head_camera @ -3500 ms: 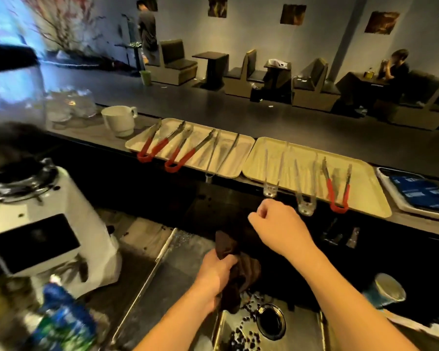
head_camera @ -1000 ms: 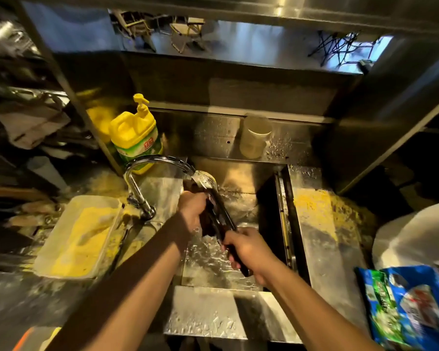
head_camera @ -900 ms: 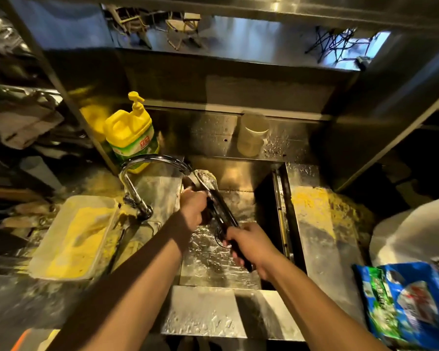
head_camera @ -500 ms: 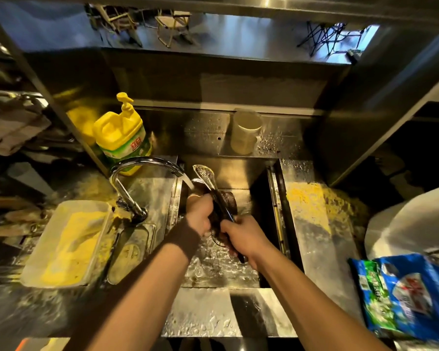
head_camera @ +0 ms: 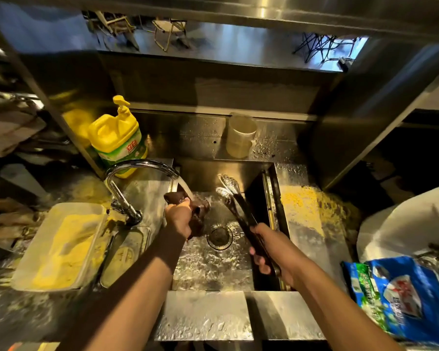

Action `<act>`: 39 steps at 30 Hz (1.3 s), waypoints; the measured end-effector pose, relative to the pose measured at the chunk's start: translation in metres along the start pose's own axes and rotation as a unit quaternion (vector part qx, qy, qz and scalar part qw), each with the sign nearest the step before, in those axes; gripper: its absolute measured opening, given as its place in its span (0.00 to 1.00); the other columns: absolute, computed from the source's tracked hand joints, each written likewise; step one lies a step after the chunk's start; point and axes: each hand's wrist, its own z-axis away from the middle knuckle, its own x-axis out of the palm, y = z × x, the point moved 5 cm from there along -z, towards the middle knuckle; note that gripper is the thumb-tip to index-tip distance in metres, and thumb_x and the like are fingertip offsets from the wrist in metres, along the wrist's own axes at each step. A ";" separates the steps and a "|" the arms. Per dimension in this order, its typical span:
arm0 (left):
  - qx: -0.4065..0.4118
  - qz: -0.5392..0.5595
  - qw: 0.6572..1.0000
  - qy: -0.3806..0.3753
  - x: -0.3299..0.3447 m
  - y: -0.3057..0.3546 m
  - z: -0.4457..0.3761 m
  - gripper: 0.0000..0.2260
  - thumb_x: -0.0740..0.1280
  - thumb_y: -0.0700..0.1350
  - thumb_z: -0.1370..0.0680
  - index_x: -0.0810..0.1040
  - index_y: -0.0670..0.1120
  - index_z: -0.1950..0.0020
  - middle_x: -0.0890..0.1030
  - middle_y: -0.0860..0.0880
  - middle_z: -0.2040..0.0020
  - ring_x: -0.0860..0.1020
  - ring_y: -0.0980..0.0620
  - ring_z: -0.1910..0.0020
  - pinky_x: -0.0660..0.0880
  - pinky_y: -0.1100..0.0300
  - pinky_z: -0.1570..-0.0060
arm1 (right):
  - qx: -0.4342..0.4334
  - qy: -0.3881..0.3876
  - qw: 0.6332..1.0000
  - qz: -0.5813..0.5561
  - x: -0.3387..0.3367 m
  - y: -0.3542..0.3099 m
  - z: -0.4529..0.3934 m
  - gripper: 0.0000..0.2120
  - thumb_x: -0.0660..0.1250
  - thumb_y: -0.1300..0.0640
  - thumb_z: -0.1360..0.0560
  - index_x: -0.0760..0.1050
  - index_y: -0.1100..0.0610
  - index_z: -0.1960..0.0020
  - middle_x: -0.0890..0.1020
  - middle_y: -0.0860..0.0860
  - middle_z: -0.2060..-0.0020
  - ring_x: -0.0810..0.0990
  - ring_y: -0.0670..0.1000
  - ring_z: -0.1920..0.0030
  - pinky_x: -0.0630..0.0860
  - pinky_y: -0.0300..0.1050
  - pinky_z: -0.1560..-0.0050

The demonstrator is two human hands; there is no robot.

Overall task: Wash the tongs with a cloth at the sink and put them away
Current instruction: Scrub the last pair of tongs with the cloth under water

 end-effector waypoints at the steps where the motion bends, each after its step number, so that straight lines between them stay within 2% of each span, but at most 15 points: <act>1: -0.012 0.005 1.000 -0.021 -0.002 -0.005 0.004 0.06 0.67 0.37 0.22 0.76 0.37 0.46 0.83 0.38 0.54 0.84 0.42 0.65 0.82 0.47 0.63 | -0.009 -0.008 1.000 0.003 0.004 -0.004 -0.003 0.11 0.63 0.51 0.22 0.76 0.58 0.57 0.76 0.55 0.66 0.70 0.50 0.75 0.66 0.40 0.78; 3: -0.012 0.014 0.999 -0.038 -0.005 -0.012 0.010 0.03 0.66 0.37 0.21 0.77 0.38 0.52 0.83 0.42 0.66 0.82 0.47 0.75 0.79 0.57 0.74 | -0.024 -0.028 0.999 -0.013 0.015 -0.011 -0.008 0.06 0.69 0.59 0.25 0.75 0.62 0.54 0.82 0.59 0.61 0.79 0.53 0.71 0.75 0.43 0.75; 5: 0.006 0.006 0.999 -0.049 -0.007 -0.016 0.011 0.06 0.68 0.38 0.21 0.79 0.36 0.47 0.83 0.41 0.61 0.82 0.45 0.67 0.81 0.55 0.63 | -0.032 -0.019 0.999 -0.013 0.023 -0.014 -0.014 0.14 0.73 0.65 0.27 0.71 0.61 0.46 0.86 0.61 0.58 0.84 0.56 0.68 0.80 0.45 0.72; 7: 0.017 -0.002 0.997 -0.071 -0.007 -0.017 0.013 0.12 0.69 0.41 0.22 0.77 0.36 0.41 0.82 0.40 0.56 0.81 0.44 0.61 0.80 0.52 0.57 | -0.041 -0.020 0.999 -0.008 0.031 -0.019 -0.017 0.12 0.72 0.65 0.26 0.70 0.59 0.49 0.86 0.60 0.62 0.81 0.53 0.73 0.78 0.44 0.74; 9: 0.018 0.004 0.996 -0.090 -0.007 -0.016 0.016 0.14 0.70 0.43 0.22 0.76 0.38 0.40 0.82 0.41 0.55 0.82 0.44 0.61 0.80 0.55 0.63 | -0.035 -0.024 0.999 -0.018 0.036 -0.020 -0.021 0.07 0.69 0.66 0.24 0.71 0.59 0.53 0.82 0.58 0.67 0.75 0.51 0.77 0.74 0.42 0.77; 13: 0.003 0.015 0.992 -0.126 -0.005 -0.013 0.024 0.16 0.70 0.45 0.22 0.76 0.39 0.36 0.84 0.39 0.52 0.84 0.43 0.58 0.81 0.53 0.65 | -0.011 0.002 1.000 -0.008 0.042 -0.014 -0.024 0.10 0.63 0.72 0.26 0.74 0.67 0.45 0.77 0.59 0.67 0.73 0.51 0.76 0.74 0.43 0.76; 18: -0.019 -0.017 0.990 -0.138 0.004 -0.018 0.034 0.10 0.67 0.41 0.20 0.79 0.39 0.41 0.84 0.40 0.55 0.84 0.43 0.61 0.82 0.52 0.63 | 0.007 0.008 0.998 0.055 0.052 -0.013 -0.023 0.08 0.64 0.69 0.28 0.76 0.64 0.50 0.76 0.56 0.74 0.70 0.49 0.79 0.68 0.38 0.79; 20: -0.033 -0.031 0.990 -0.136 0.011 -0.017 0.038 0.06 0.64 0.36 0.20 0.79 0.38 0.47 0.83 0.40 0.57 0.82 0.43 0.61 0.81 0.52 0.60 | 0.002 0.001 0.995 0.103 0.060 -0.013 -0.021 0.06 0.64 0.66 0.28 0.78 0.61 0.53 0.78 0.54 0.73 0.69 0.47 0.79 0.65 0.37 0.79; 22: -0.050 -0.025 0.989 -0.138 0.014 -0.009 0.036 0.09 0.58 0.31 0.20 0.78 0.37 0.54 0.82 0.39 0.61 0.82 0.43 0.65 0.81 0.52 0.65 | -0.006 -0.012 0.993 0.120 0.067 -0.011 -0.016 0.05 0.64 0.63 0.27 0.78 0.60 0.57 0.78 0.51 0.74 0.69 0.46 0.79 0.65 0.37 0.79; 26: -0.031 -0.041 0.996 -0.075 0.016 0.013 0.018 0.13 0.57 0.31 0.20 0.76 0.34 0.39 0.81 0.34 0.47 0.82 0.37 0.49 0.81 0.43 0.53 | -0.007 -0.025 0.994 0.109 0.064 -0.017 -0.011 0.03 0.64 0.62 0.28 0.76 0.60 0.59 0.75 0.50 0.75 0.67 0.46 0.79 0.63 0.37 0.80; 27: -0.029 -0.049 0.996 -0.076 0.020 0.011 0.023 0.14 0.57 0.33 0.20 0.76 0.35 0.37 0.80 0.34 0.45 0.81 0.38 0.49 0.80 0.44 0.54 | -0.010 -0.016 0.994 0.108 0.062 -0.021 -0.014 0.03 0.64 0.63 0.27 0.75 0.60 0.59 0.75 0.51 0.75 0.67 0.46 0.80 0.63 0.37 0.81; 31: -0.024 -0.048 0.994 -0.097 0.033 0.009 0.034 0.11 0.58 0.30 0.21 0.78 0.35 0.47 0.81 0.36 0.54 0.84 0.43 0.64 0.83 0.51 0.64 | -0.031 0.010 0.992 0.125 0.065 -0.028 -0.018 0.04 0.63 0.64 0.26 0.75 0.61 0.58 0.75 0.53 0.74 0.67 0.46 0.80 0.63 0.37 0.81; 35: 0.010 -0.060 0.997 -0.044 0.026 0.024 0.017 0.12 0.61 0.31 0.23 0.77 0.33 0.40 0.83 0.34 0.48 0.85 0.38 0.51 0.82 0.41 0.49 | -0.025 0.012 0.987 0.156 0.054 -0.023 -0.016 0.03 0.64 0.62 0.28 0.76 0.62 0.57 0.76 0.52 0.75 0.68 0.47 0.80 0.65 0.38 0.80; 38: -0.032 -0.060 0.993 -0.099 0.035 0.004 0.036 0.09 0.60 0.32 0.21 0.78 0.37 0.45 0.83 0.36 0.52 0.84 0.41 0.57 0.83 0.45 0.56 | -0.052 0.041 0.985 0.159 0.055 -0.027 -0.020 0.03 0.64 0.63 0.26 0.76 0.62 0.58 0.74 0.51 0.77 0.69 0.47 0.81 0.65 0.39 0.81; 39: -0.036 -0.055 0.993 -0.099 0.035 0.003 0.036 0.11 0.58 0.31 0.21 0.78 0.37 0.44 0.82 0.36 0.51 0.83 0.41 0.55 0.83 0.45 0.54 | -0.056 0.044 0.984 0.161 0.057 -0.025 -0.020 0.03 0.64 0.63 0.26 0.76 0.62 0.58 0.74 0.51 0.77 0.69 0.46 0.82 0.66 0.39 0.81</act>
